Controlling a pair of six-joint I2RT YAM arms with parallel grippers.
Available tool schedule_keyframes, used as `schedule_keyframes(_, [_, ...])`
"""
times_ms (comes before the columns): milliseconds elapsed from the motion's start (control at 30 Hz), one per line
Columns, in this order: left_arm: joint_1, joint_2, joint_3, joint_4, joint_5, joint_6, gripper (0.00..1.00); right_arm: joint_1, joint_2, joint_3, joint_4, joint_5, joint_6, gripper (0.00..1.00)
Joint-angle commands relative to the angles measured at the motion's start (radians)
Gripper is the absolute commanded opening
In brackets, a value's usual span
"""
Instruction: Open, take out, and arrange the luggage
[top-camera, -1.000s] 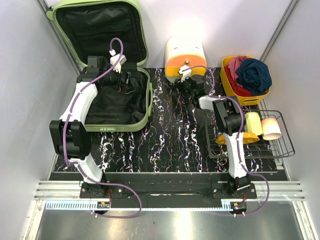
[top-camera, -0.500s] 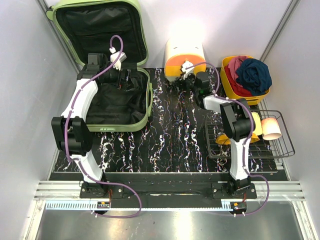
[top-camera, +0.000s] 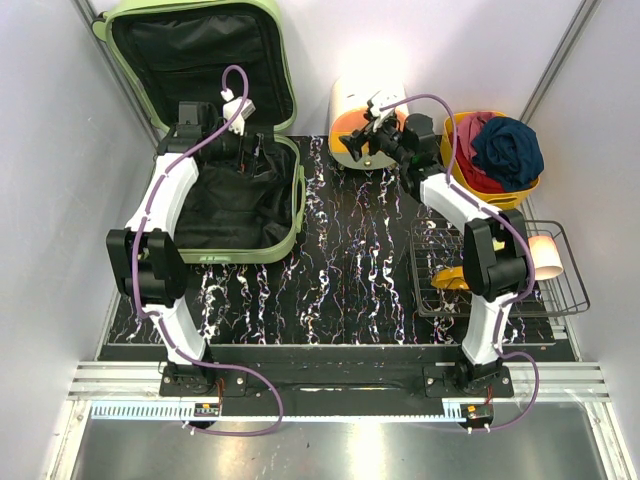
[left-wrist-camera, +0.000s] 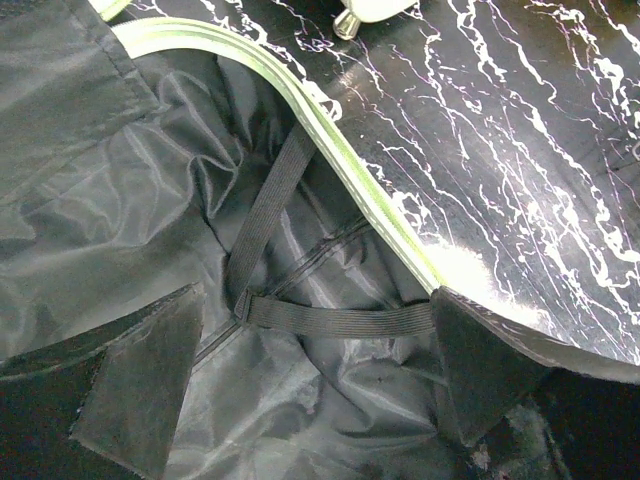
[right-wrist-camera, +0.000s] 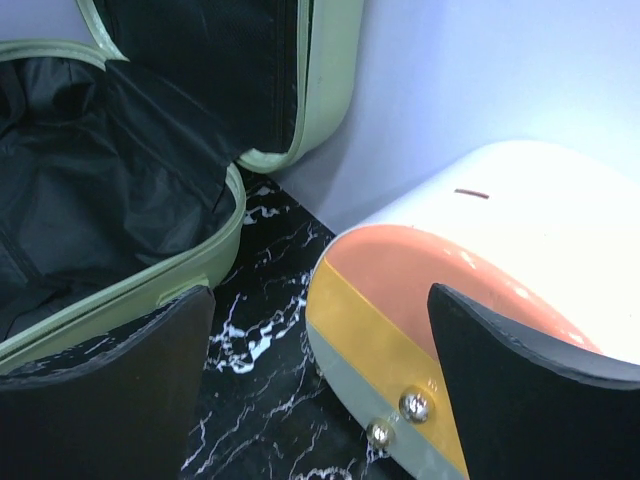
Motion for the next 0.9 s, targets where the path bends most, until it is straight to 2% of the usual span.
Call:
schedule_keyframes(0, [-0.001, -0.025, 0.093, -0.05, -0.072, -0.022, 0.99, 0.004, -0.123, 0.047, -0.139, 0.059, -0.016, 0.99])
schedule_keyframes(133, [-0.001, -0.031, 0.188, -0.144, -0.192, -0.018, 0.99, -0.02, -0.246, -0.003, -0.243, 0.1, 0.021, 1.0])
schedule_keyframes(233, [-0.001, -0.048, 0.227, -0.203, -0.25, -0.046, 0.99, -0.06, -0.327, -0.034, -0.341, 0.12, 0.113, 1.0])
schedule_keyframes(400, [0.001, -0.09, 0.232, -0.292, -0.361, -0.107, 0.99, -0.115, -0.483, -0.167, -0.427, 0.151, 0.2, 1.0])
schedule_keyframes(567, [-0.01, -0.168, 0.072, -0.282, -0.405, -0.112, 0.99, -0.217, -0.594, -0.266, -0.579, 0.173, 0.309, 1.0])
schedule_keyframes(700, [-0.064, -0.215, -0.093, -0.227, -0.531, -0.08, 0.99, -0.261, -0.698, -0.402, -0.619, 0.194, 0.309, 1.0])
schedule_keyframes(733, [-0.079, -0.244, -0.164, -0.207, -0.531, -0.08, 0.99, -0.269, -0.709, -0.418, -0.642, 0.206, 0.309, 1.0])
schedule_keyframes(867, [-0.11, -0.311, -0.282, -0.126, -0.52, -0.086, 0.99, -0.277, -0.766, -0.501, -0.667, 0.232, 0.314, 1.0])
